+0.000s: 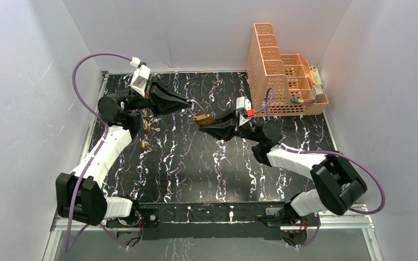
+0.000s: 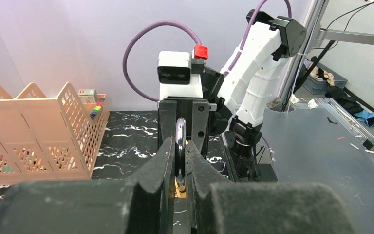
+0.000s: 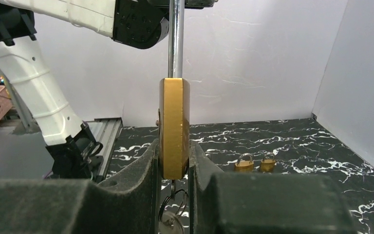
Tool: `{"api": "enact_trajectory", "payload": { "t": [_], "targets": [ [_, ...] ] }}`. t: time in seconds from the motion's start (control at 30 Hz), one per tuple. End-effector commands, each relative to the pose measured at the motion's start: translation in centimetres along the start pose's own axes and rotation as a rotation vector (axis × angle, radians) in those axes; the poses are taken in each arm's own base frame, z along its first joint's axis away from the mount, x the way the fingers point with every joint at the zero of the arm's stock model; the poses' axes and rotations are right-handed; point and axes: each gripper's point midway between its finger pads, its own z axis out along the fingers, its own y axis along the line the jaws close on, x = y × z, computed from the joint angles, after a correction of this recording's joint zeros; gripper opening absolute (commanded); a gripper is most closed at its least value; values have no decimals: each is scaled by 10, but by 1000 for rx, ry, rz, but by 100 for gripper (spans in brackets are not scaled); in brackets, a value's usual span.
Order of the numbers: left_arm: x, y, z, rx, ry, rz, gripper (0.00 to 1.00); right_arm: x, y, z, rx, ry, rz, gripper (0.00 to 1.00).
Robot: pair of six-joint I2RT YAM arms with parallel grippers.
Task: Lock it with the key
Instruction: Lock the lock.
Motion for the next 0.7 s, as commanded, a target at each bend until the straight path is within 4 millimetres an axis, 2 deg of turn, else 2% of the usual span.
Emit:
{"api": "enact_trajectory", "payload": {
  "t": [0.0,0.13,0.2,0.33,0.47,0.5,0.6,0.67],
  "targets": [
    [-13,-5,-3,-30,-53,85,0,-50,21,15,-121,-37,-177,0],
    [-1,-5,-7,-10,-4,43,0,-39,16,23,-147,155,-120,0],
    [4,-7,-10,0,19,22,8,-38,15,22,-150,240,-101,0],
    [9,-15,-17,10,57,-2,20,-49,13,15,-137,353,-97,0],
    [16,-21,-25,8,87,-29,24,-60,15,6,-123,422,-68,0],
    [17,-22,-26,11,97,-37,24,-62,16,3,-118,437,-53,0],
    [22,-26,-30,33,142,-82,3,-71,17,-2,-102,452,-42,0],
    [23,-25,-33,33,158,-109,0,-79,20,-3,-105,454,-46,0]
  ]
}}
